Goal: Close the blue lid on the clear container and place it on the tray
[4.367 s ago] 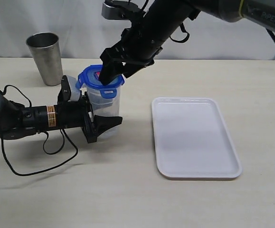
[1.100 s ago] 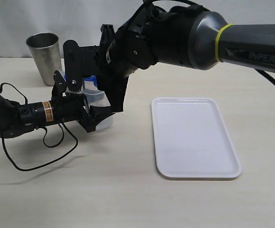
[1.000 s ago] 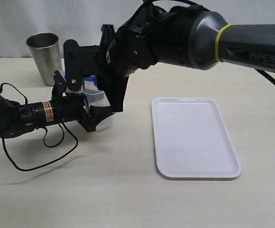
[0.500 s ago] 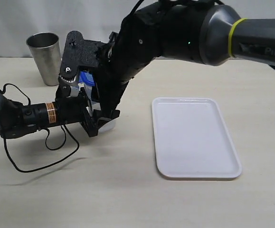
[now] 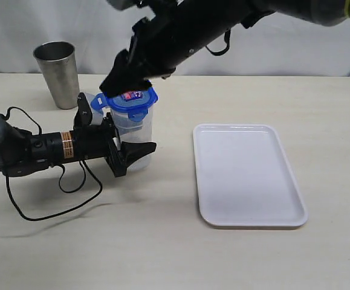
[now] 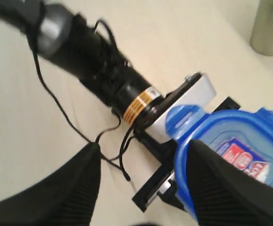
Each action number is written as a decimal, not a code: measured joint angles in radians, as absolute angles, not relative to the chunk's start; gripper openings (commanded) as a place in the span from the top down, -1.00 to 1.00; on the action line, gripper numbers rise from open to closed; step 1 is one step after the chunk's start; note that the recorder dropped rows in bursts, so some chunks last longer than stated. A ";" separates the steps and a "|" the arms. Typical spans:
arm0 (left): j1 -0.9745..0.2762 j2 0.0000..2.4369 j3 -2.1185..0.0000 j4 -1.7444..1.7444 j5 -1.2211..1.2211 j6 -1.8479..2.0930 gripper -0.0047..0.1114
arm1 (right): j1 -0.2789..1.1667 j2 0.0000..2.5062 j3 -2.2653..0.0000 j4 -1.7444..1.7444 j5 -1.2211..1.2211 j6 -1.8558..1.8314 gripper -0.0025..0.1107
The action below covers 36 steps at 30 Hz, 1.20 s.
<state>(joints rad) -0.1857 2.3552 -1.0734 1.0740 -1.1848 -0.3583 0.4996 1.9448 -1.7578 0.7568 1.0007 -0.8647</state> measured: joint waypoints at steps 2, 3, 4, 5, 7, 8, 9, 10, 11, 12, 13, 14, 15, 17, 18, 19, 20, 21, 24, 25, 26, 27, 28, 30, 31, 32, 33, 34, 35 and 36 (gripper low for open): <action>-0.186 2.355 -1.073 1.074 -1.185 -0.358 0.92 | 0.465 1.945 -1.771 0.784 0.968 -0.758 0.04; -0.186 2.355 -1.073 1.074 -1.185 -0.358 0.92 | 0.447 1.945 -1.773 0.783 0.944 -0.659 0.05; -0.186 2.355 -1.073 1.074 -1.185 -0.358 0.92 | 0.430 1.945 -1.775 0.771 0.924 -0.596 0.05; -0.186 2.355 -1.073 1.074 -1.185 -0.358 0.92 | 0.416 1.947 -1.776 0.749 0.914 -0.540 0.09; -0.186 2.355 -1.073 1.074 -1.187 -0.360 0.92 | 0.386 1.960 -1.776 0.703 0.915 -0.435 0.16; -0.186 2.355 -1.073 1.074 -1.187 -0.360 0.92 | 0.377 1.969 -1.776 0.693 0.924 -0.406 0.21; -0.186 2.355 -1.073 1.074 -1.187 -0.360 0.92 | 0.367 1.987 -1.776 0.683 0.945 -0.392 0.23; -0.186 2.355 -1.073 1.074 -1.187 -0.360 0.92 | 0.363 2.000 -1.776 0.681 0.962 -0.388 0.23; -0.186 2.355 -1.073 1.074 -1.187 -0.360 0.92 | 0.363 2.017 -1.776 0.681 0.983 -0.388 0.23; -0.186 2.355 -1.073 1.074 -1.187 -0.360 0.92 | 0.363 2.035 -1.776 0.687 1.004 -0.402 0.23; -0.186 2.355 -1.073 1.074 -1.187 -0.360 0.92 | 0.363 2.051 -1.776 0.702 1.027 -0.416 0.23; -0.186 2.355 -1.073 1.074 -1.187 -0.360 0.92 | 0.363 2.080 -1.776 0.763 1.061 -0.459 0.23; -0.186 2.355 -1.073 1.074 -1.187 -0.360 0.92 | 0.363 2.089 -1.776 0.784 1.066 -0.473 0.23; -0.181 2.355 -1.071 1.074 -1.187 -0.362 0.92 | 0.359 2.106 -1.776 0.824 1.068 -0.493 0.23; -0.180 2.355 -1.071 1.074 -1.187 -0.363 0.92 | 0.358 2.108 -1.777 0.832 1.068 -0.496 0.24; -0.177 2.355 -1.070 1.074 -1.185 -0.363 0.92 | 0.356 2.114 -1.777 0.841 1.068 -0.501 0.24; -0.177 2.355 -1.069 1.074 -1.185 -0.363 0.92 | 0.356 2.116 -1.777 0.841 1.068 -0.504 0.24; -0.177 2.355 -1.069 1.074 -1.185 -0.363 0.92 | 0.356 2.116 -1.777 0.843 1.068 -0.506 0.24; -0.177 2.355 -1.069 1.074 -1.185 -0.363 0.92 | 0.354 2.122 -1.777 0.866 1.072 -0.526 0.18; -0.175 2.355 -1.069 1.074 -1.185 -0.363 0.92 | 0.350 2.132 -1.777 0.893 1.082 -0.547 0.15; -0.175 2.355 -1.069 1.074 -1.185 -0.363 0.92 | 0.350 2.136 -1.777 0.912 1.088 -0.561 0.13; -0.175 2.355 -1.069 1.074 -1.187 -0.363 0.92 | 0.346 2.149 -1.777 0.939 1.099 -0.576 0.14; -0.172 2.355 -1.067 1.074 -1.185 -0.363 0.92 | 0.342 2.160 -1.777 0.963 1.108 -0.589 0.14; -0.168 2.355 -1.065 1.074 -1.185 -0.365 0.92 | 0.335 2.190 -1.780 1.025 1.125 -0.621 0.31; -0.163 2.355 -1.063 1.074 -1.185 -0.366 0.92 | 0.328 2.205 -1.780 1.066 1.132 -0.639 0.44; -0.162 2.355 -1.063 1.070 -1.185 -0.368 0.92 | 0.324 2.217 -1.782 1.094 1.135 -0.645 0.52; -0.162 2.355 -1.063 1.066 -1.185 -0.368 0.92 | 0.323 2.224 -1.784 1.107 1.138 -0.653 0.58; -0.162 2.355 -1.063 1.063 -1.185 -0.370 0.92 | 0.320 2.229 -1.786 1.120 1.143 -0.658 0.60; -0.162 2.355 -1.063 1.063 -1.185 -0.371 0.92 | 0.320 2.234 -1.786 1.125 1.144 -0.660 0.59; -0.159 2.355 -1.063 1.063 -1.185 -0.371 0.92 | 0.320 2.235 -1.788 1.129 1.145 -0.665 0.60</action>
